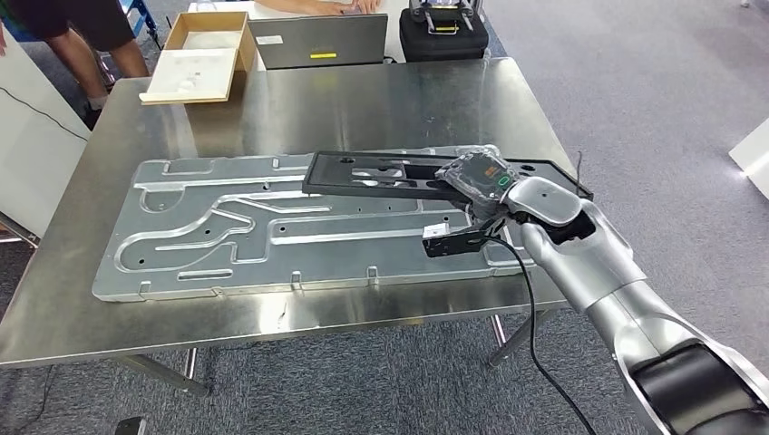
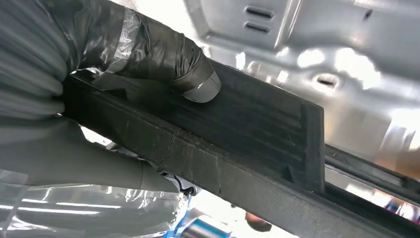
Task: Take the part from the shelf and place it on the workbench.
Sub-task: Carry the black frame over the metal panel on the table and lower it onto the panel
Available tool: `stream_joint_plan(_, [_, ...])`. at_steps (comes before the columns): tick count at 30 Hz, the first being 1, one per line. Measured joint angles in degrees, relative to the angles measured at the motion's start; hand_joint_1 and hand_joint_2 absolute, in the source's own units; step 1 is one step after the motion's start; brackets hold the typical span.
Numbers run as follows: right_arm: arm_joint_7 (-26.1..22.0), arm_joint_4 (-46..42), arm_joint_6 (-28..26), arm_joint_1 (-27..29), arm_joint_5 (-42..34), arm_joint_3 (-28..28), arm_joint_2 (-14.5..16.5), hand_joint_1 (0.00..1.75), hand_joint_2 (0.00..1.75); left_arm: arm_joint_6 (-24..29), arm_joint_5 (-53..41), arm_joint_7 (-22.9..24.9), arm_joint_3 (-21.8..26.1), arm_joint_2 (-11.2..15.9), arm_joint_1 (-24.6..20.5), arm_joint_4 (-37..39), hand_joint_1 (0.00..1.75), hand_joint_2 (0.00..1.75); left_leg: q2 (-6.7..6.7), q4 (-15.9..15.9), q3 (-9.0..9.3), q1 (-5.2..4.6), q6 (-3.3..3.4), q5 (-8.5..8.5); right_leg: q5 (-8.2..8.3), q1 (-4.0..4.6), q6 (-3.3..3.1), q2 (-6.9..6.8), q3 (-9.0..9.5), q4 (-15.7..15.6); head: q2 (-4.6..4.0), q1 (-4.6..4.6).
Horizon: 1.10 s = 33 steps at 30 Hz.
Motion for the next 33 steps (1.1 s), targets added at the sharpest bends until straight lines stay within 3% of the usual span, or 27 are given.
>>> stream_joint_plan(1, [-0.12,2.41,0.16,-1.19,0.25,1.73,0.75,1.75,1.75,-0.2,0.06,-0.26,-0.08,0.0,0.07,0.0,0.0,1.75,-0.01,0.02,0.01,0.0,0.01,-0.01,-1.07,-0.14,0.19,-0.01,-1.7,3.38,0.0,0.01])
stream_joint_plan(2, [-0.2,4.64,0.3,-2.16,0.37,3.3,1.5,1.75,1.75,-0.35,0.1,-0.5,-0.16,0.0,0.13,0.0,0.0,1.75,-0.04,0.04,0.04,0.02,-0.01,-0.04,-1.12,-0.27,0.31,-0.02,-2.72,5.12,0.0,0.0])
stream_joint_plan(3, [-0.25,6.53,0.37,-3.0,0.4,4.51,2.2,1.75,1.75,-0.42,0.13,-0.71,-0.23,0.0,0.19,0.0,0.0,1.75,-0.09,0.08,0.1,0.04,-0.05,-0.1,-0.04,-0.39,0.37,-0.04,-2.72,4.7,0.0,0.01])
stream_joint_plan(5, [-0.28,9.66,0.1,-4.55,0.4,6.18,3.56,1.75,1.75,-0.47,0.15,-1.1,-0.34,-0.01,0.25,0.0,0.0,1.75,-0.18,0.26,0.23,0.08,-0.33,-0.36,4.11,-0.57,0.29,-0.11,0.01,-1.93,0.0,-0.01])
stream_joint_plan(7, [-0.16,12.18,-0.98,-5.98,0.4,7.3,4.67,1.75,1.75,-0.43,0.14,-1.48,-0.5,-0.01,0.27,0.0,0.0,1.75,-0.25,0.51,0.07,-0.12,-0.8,-0.6,6.51,-0.39,-0.03,-0.14,2.77,-8.34,0.0,-0.01])
stream_joint_plan(9, [-0.1,14.34,-2.6,-6.66,0.41,8.23,5.56,1.75,1.75,-0.34,0.04,-1.82,-0.73,-0.01,0.36,0.0,0.0,1.75,-0.28,0.53,-0.13,-0.3,-1.32,-0.59,6.4,-0.04,-0.46,-0.07,3.42,-9.98,0.0,-0.01])
stream_joint_plan(12, [-0.28,16.71,-4.22,-6.8,0.5,9.14,6.56,1.75,1.75,-0.22,-0.12,-2.08,-1.04,-0.01,0.47,0.0,0.0,1.75,-0.18,1.38,-0.35,-0.15,-2.2,-1.47,6.51,-0.27,-1.6,-0.09,3.84,-10.62,0.0,-0.02])
stream_joint_plan(14, [-0.3,17.74,-4.64,-6.89,0.53,9.49,7.14,1.75,1.75,-0.16,-0.13,-2.15,-1.16,0.01,0.46,0.0,0.0,1.75,-0.05,6.36,-2.47,-0.06,-2.63,-4.33,6.6,-0.37,-2.33,-0.13,4.19,-10.95,0.0,-0.02])
stream_joint_plan(16, [-0.35,18.66,-4.83,-6.92,0.53,9.95,7.62,1.75,1.75,-0.13,-0.13,-2.18,-1.19,0.02,0.45,0.0,0.0,1.75,-0.04,13.99,-6.18,-0.03,-2.83,-7.44,6.53,-0.19,-2.64,-0.07,4.24,-10.92,0.0,-0.02])
stream_joint_plan(17, [-0.47,19.08,-4.83,-6.91,0.52,10.24,7.78,1.75,1.75,-0.13,-0.15,-2.19,-1.19,0.01,0.48,0.0,0.0,1.75,-0.04,16.31,-7.46,-0.02,-2.86,-7.85,6.47,-0.11,-2.68,-0.04,4.26,-10.88,-0.01,-0.01])
stream_joint_plan(18, [-0.68,19.5,-4.84,-6.89,0.47,10.53,7.96,1.75,1.75,-0.12,-0.24,-2.22,-1.21,0.01,0.51,0.0,0.0,1.75,-0.03,16.51,-7.77,-0.01,-2.84,-7.17,6.41,-0.05,-2.71,-0.03,4.29,-10.8,-0.01,-0.01])
stream_joint_plan(19, [-0.98,19.87,-4.84,-6.88,0.35,10.73,8.14,1.75,1.75,-0.11,-0.36,-2.28,-1.24,0.01,0.52,0.0,0.0,1.75,-0.03,14.34,-6.91,-0.01,-2.74,-5.43,6.31,-0.02,-2.69,-0.01,4.36,-10.71,-0.01,-0.02])
stream_joint_plan(21, [-1.58,20.66,-4.9,-6.88,0.05,10.99,8.87,1.75,1.75,-0.1,-0.65,-2.39,-1.4,0.03,0.42,0.0,0.0,1.75,-0.03,6.55,-3.26,-0.08,-2.38,-1.53,6.05,0.09,-2.5,0.06,4.45,-10.48,0.0,-0.02])
stream_joint_plan(23, [-1.91,21.81,-5.07,-6.78,-0.28,11.24,10.09,0.87,0.87,-0.1,-0.88,-2.39,-1.66,0.03,0.2,0.0,0.0,1.75,-0.08,1.5,-0.91,-0.3,-2.0,-0.11,5.95,0.26,-2.09,0.19,4.3,-10.29,0.0,-0.01])
stream_joint_plan(25, [-1.83,23.17,-5.12,-6.53,-0.58,11.49,11.66,0.0,0.0,-0.1,-1.05,-2.32,-1.98,0.02,0.04,0.0,0.0,1.75,-0.08,0.71,-0.63,-0.42,-1.67,-0.26,6.1,0.34,-1.58,0.32,4.22,-10.42,0.0,-0.02])
stream_joint_plan(27, [-1.17,24.63,-4.62,-6.37,-0.8,11.69,13.38,0.0,0.0,-0.09,-1.09,-2.17,-2.33,0.01,-0.1,0.0,0.0,1.75,0.07,0.2,-0.29,-0.09,-1.13,0.01,5.57,0.34,-1.03,0.34,4.16,-10.03,0.0,-0.02])
stream_joint_plan(28, [-0.68,25.42,-4.24,-6.37,-0.93,11.77,14.22,0.0,0.0,-0.04,-1.1,-2.04,-2.49,0.01,-0.21,0.0,0.0,1.75,0.16,-0.08,-0.11,0.09,-0.84,0.18,4.5,0.32,-0.77,0.31,3.56,-8.57,0.0,-0.01])
stream_joint_plan(31, [0.53,27.6,-3.51,-6.14,-1.41,11.93,16.56,0.0,0.0,0.3,-1.14,-1.46,-2.78,0.0,-0.35,0.0,0.0,1.75,0.28,-0.24,0.04,0.18,-0.5,0.3,-0.43,0.04,-0.19,0.12,-0.98,1.36,0.0,-0.01])
stream_joint_plan(32, [0.77,28.25,-3.42,-5.97,-1.55,11.97,17.16,0.0,0.0,0.41,-1.16,-1.33,-2.88,-0.01,-0.33,0.0,0.0,1.75,0.27,-0.19,0.04,0.17,-0.48,0.28,-1.09,-0.06,-0.07,0.08,-2.28,4.01,0.0,-0.01])
stream_joint_plan(33, [0.95,28.84,-3.38,-5.86,-1.71,12.01,17.68,0.0,0.0,0.5,-1.17,-1.26,-3.0,-0.02,-0.28,0.0,0.0,1.31,0.24,-0.13,0.04,0.17,-0.49,0.24,-0.74,-0.16,-0.02,0.07,-2.79,4.9,0.0,-0.01])
